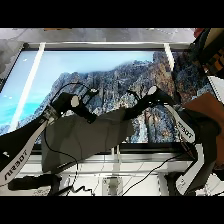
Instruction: Fold the clothes and pants, and hang the long-sleeved shirts on hangers.
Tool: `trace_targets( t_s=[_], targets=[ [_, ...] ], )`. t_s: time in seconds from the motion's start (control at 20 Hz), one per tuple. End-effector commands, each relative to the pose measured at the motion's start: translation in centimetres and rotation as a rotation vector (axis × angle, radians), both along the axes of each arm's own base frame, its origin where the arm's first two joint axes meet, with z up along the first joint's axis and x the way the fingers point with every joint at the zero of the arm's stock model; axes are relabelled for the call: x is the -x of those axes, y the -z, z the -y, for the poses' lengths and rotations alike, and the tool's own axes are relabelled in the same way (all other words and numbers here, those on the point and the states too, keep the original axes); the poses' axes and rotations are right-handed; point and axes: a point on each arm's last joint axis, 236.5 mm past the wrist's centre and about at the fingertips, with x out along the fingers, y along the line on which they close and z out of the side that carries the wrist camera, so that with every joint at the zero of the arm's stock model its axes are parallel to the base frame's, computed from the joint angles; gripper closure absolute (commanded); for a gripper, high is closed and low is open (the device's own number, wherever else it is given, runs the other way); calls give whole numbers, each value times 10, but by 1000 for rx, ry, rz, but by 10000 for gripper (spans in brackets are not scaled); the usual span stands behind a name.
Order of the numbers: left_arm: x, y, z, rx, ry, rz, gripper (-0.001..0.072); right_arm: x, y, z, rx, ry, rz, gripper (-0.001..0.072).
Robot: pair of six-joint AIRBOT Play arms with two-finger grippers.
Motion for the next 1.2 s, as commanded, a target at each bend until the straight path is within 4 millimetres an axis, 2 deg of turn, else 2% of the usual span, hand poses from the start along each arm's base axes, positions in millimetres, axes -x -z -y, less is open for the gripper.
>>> trace_targets(
  t_s=[0.0,0.1,0.2,0.25,0.35,0.45,0.5,0.55,0.65,0.7,0.8,0.85,0.95,1.05,1.15],
  targets=[
    [-10,-17,2,9,3,48,13,-6,-23,-26,-49,-38,65,688],
    [-29,-60,4,25,11,162,13,-30,-57,-27,-58,-4,159,688],
    [-47,-118,3,46,15,305,13,-62,-114,-19,-66,81,295,688],
    [-50,-149,3,69,13,375,13,-77,-144,-8,-55,132,362,688],
    [-44,-204,1,119,7,489,13,-101,-210,36,23,277,503,688],
    [-33,-247,-3,165,2,585,13,-111,-277,111,161,489,638,689],
    [-27,-263,-6,179,0,621,13,-108,-309,151,224,612,690,688],
    [-21,-278,-9,193,-1,653,13,-98,-343,196,286,758,734,688],
    [-11,-297,-13,212,-3,696,13,-60,-393,277,391,1041,771,688],
    [-8,-304,-15,218,-4,710,13,-31,-412,316,447,1185,767,688],
    [-4,-310,-16,224,-4,725,13,34,-429,372,554,1419,713,688],
    [-4,-310,-16,224,-4,725,13,69,-432,392,613,1513,671,688],
    [-5,-309,-16,223,-4,721,13,128,-434,417,710,1656,592,688],
    [-5,-309,-16,222,-4,721,13,175,-437,431,781,1787,539,688],
    [-5,-309,-16,222,-4,721,13,212,-438,433,794,1945,474,687]
  ],
)
